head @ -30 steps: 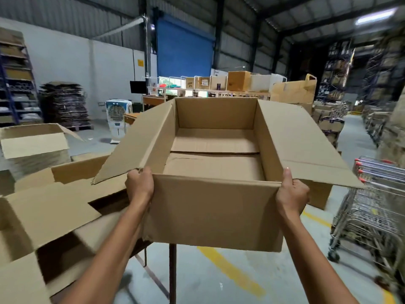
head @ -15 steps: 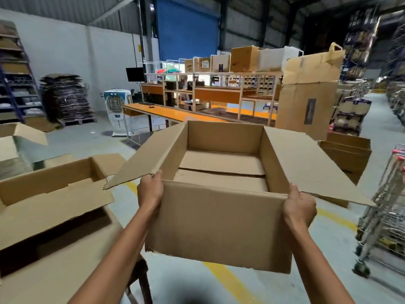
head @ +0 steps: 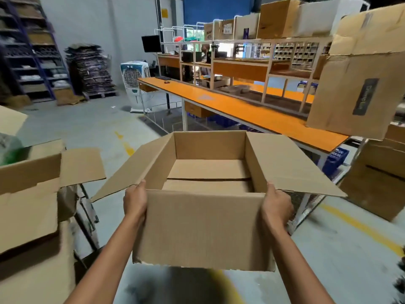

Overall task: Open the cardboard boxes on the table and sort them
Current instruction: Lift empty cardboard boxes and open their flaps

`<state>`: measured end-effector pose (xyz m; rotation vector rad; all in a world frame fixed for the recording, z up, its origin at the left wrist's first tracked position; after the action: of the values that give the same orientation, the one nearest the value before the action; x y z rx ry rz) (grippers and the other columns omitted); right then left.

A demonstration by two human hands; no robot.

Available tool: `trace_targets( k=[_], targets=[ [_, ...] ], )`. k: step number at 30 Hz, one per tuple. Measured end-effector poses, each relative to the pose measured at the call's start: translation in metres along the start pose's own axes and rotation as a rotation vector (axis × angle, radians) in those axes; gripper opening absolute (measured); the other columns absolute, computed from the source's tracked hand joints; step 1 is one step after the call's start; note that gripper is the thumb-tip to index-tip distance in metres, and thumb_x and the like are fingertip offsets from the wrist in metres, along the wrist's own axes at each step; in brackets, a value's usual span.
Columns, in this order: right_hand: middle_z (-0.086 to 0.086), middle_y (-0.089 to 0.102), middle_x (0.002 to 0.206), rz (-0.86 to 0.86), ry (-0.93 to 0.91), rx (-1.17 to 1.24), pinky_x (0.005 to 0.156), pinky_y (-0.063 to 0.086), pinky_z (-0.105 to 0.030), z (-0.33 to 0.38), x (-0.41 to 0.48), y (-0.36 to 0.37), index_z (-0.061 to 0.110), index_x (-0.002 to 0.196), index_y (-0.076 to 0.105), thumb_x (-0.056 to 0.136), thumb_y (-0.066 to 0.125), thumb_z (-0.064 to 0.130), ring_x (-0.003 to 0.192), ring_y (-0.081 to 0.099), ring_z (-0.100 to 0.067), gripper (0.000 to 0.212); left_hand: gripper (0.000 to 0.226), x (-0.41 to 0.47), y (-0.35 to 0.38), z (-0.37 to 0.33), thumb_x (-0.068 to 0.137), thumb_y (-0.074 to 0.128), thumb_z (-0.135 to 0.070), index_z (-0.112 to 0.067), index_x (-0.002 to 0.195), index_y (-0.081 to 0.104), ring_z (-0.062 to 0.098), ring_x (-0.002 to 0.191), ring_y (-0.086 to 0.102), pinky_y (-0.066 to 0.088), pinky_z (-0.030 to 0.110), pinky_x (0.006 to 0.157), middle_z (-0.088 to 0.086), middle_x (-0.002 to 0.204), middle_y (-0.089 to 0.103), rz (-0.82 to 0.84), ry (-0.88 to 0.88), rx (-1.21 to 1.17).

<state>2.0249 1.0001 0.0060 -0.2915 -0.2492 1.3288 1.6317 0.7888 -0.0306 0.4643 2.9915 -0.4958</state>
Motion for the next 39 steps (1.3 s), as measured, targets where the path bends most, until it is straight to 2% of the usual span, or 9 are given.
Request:
trace_targets(
  k=[4, 7, 10, 14, 19, 22, 25, 32, 39],
  targets=[
    [-0.029, 0.067, 0.107, 0.077, 0.017, -0.042, 0.070, 0.029, -0.035, 0.007, 0.042, 0.082, -0.012, 0.098, 0.068, 0.104, 0.046, 0.032, 0.083, 0.051, -0.034, 0.050, 0.044, 0.068, 0.027, 0.011, 0.100, 0.041, -0.044, -0.006, 0.108, 0.060, 0.035, 0.106, 0.055, 0.045, 0.044, 0.093, 0.017, 0.122, 0.062, -0.053, -0.039, 0.025],
    [-0.029, 0.066, 0.113, 0.127, -0.009, -0.098, 0.073, 0.030, -0.036, 0.015, 0.078, 0.158, -0.011, 0.103, 0.068, 0.104, 0.042, 0.033, 0.098, 0.059, -0.041, 0.051, 0.057, 0.132, 0.050, 0.017, 0.104, 0.027, -0.043, 0.000, 0.122, 0.059, 0.040, 0.118, 0.053, 0.040, 0.043, 0.094, 0.024, 0.131, 0.057, -0.098, -0.053, 0.018],
    [-0.029, 0.064, 0.118, 0.143, -0.028, -0.128, 0.075, 0.031, -0.037, 0.026, 0.111, 0.237, -0.009, 0.107, 0.068, 0.104, 0.042, 0.034, 0.107, 0.058, -0.044, 0.051, 0.050, 0.202, 0.075, 0.019, 0.103, 0.029, -0.034, 0.001, 0.119, 0.059, 0.040, 0.115, 0.054, 0.040, 0.042, 0.091, 0.025, 0.129, 0.058, -0.123, -0.072, 0.027],
    [-0.028, 0.065, 0.116, 0.158, -0.017, -0.154, 0.083, 0.042, -0.042, 0.051, 0.150, 0.331, -0.006, 0.107, 0.069, 0.103, 0.044, 0.038, 0.107, 0.059, -0.044, 0.051, 0.041, 0.289, 0.102, 0.021, 0.100, 0.030, -0.028, 0.001, 0.106, 0.059, 0.035, 0.096, 0.053, 0.039, 0.039, 0.080, 0.023, 0.116, 0.062, -0.139, -0.148, 0.034],
    [-0.028, 0.066, 0.113, 0.190, -0.016, -0.175, 0.082, 0.042, -0.042, 0.089, 0.197, 0.431, -0.005, 0.104, 0.070, 0.102, 0.046, 0.039, 0.105, 0.059, -0.044, 0.050, 0.042, 0.375, 0.124, 0.018, 0.099, 0.029, -0.025, 0.003, 0.106, 0.060, 0.040, 0.105, 0.056, 0.044, 0.045, 0.087, 0.025, 0.117, 0.062, -0.205, -0.231, 0.029],
    [-0.028, 0.066, 0.115, 0.230, -0.040, -0.193, 0.088, 0.045, -0.046, 0.110, 0.223, 0.494, -0.005, 0.107, 0.070, 0.102, 0.045, 0.040, 0.106, 0.059, -0.045, 0.051, 0.043, 0.423, 0.136, 0.021, 0.100, 0.028, -0.025, 0.004, 0.106, 0.060, 0.040, 0.107, 0.055, 0.044, 0.045, 0.090, 0.026, 0.119, 0.060, -0.241, -0.260, 0.028],
    [-0.028, 0.066, 0.114, 0.272, -0.046, -0.194, 0.089, 0.045, -0.047, 0.123, 0.249, 0.562, -0.005, 0.108, 0.070, 0.102, 0.045, 0.039, 0.105, 0.059, -0.045, 0.051, 0.048, 0.474, 0.150, 0.022, 0.101, 0.028, -0.029, 0.004, 0.114, 0.061, 0.041, 0.111, 0.054, 0.045, 0.044, 0.092, 0.025, 0.123, 0.059, -0.288, -0.284, 0.026],
    [-0.031, 0.066, 0.111, 0.417, -0.105, -0.211, 0.086, 0.044, -0.046, 0.159, 0.332, 0.746, -0.009, 0.101, 0.069, 0.102, 0.045, 0.035, 0.103, 0.059, -0.046, 0.050, 0.047, 0.610, 0.194, 0.011, 0.098, 0.029, -0.030, 0.003, 0.107, 0.062, 0.041, 0.105, 0.057, 0.046, 0.053, 0.096, 0.025, 0.115, 0.062, -0.423, -0.310, -0.010],
    [-0.027, 0.066, 0.113, 0.582, -0.195, -0.244, 0.089, 0.047, -0.047, 0.231, 0.397, 0.918, -0.004, 0.105, 0.072, 0.101, 0.042, 0.040, 0.103, 0.060, -0.044, 0.052, 0.043, 0.715, 0.223, -0.025, 0.099, 0.031, -0.032, -0.002, 0.106, 0.061, 0.039, 0.105, 0.057, 0.046, 0.051, 0.096, 0.020, 0.115, 0.063, -0.562, -0.394, -0.068]
  ],
)
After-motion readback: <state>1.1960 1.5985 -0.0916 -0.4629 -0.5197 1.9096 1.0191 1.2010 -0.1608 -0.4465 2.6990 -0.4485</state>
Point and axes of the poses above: each hand's wrist, its own x-axis towards the middle knuckle, its own y-axis out of the palm, z = x × y, the point moved 9 cm from there along x, towards the middle knuckle
